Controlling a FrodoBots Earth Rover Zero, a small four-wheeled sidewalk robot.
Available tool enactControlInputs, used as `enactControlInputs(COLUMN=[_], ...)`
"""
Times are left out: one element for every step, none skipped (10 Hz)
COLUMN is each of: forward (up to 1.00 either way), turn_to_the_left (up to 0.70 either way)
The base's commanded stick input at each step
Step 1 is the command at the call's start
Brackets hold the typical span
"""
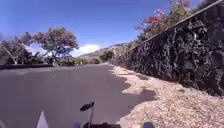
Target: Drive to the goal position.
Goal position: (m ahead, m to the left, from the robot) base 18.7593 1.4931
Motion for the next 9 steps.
enactControlInputs(forward=[1.0,1.0,1.0,1.0,1.0,1.0,1.0,1.0,1.0], turn_to_the_left=[0.0,0.0,0.0,0.0,0.0,0.0,0.0,0.0,0.0])
